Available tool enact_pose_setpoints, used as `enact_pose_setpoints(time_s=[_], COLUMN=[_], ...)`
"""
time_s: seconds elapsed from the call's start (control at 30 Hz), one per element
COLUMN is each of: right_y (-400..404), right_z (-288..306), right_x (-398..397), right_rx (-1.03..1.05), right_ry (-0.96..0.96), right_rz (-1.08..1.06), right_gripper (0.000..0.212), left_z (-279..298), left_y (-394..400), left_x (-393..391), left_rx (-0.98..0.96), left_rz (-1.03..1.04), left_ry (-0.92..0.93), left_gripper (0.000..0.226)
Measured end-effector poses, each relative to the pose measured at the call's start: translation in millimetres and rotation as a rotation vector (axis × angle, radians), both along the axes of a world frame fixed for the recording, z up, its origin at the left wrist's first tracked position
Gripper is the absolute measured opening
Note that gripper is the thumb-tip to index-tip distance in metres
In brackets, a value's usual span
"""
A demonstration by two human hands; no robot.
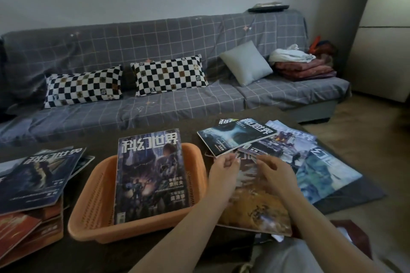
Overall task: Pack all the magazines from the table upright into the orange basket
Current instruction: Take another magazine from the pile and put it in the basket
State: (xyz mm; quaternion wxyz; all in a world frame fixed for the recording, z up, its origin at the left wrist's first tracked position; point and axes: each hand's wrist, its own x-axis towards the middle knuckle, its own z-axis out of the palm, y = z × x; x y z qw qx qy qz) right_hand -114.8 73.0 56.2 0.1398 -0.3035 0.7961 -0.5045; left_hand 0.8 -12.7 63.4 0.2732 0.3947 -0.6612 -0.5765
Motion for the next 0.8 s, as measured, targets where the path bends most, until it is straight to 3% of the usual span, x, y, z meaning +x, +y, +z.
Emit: enact_pose_setpoints(time_s=[0.1,0.33,0.53,0.8], right_y=[11.2,15.4,-3.7,-9.5], right_z=[-17.8,-47.4,-36.4,-41.3], right_x=[-26.3,-80.6,-108.0,-124.8], right_rx=[0.039,0.263,0.365,0.332], right_ry=[-0.045,-0.045,-0.23,-0.36], right_rz=[-0.075,-0.333,-0.431,-0.454], right_gripper=[0.026,0.05,0.036,0.032], left_z=[-15.7,-41.1,-47.1,-56.8], left_y=[8.8,7.1,-13.3,-16.0], left_x=[-30.6,-88.7,-117.7,-124.0], left_rx=[0.062,0.081,-0.102,-0.006], left_rz=[0.033,0.047,0.063,0.112], left_ry=[-0.009,-0.087,-0.199,-0.044], left_gripper=[0.018,0.04,0.053,0.065])
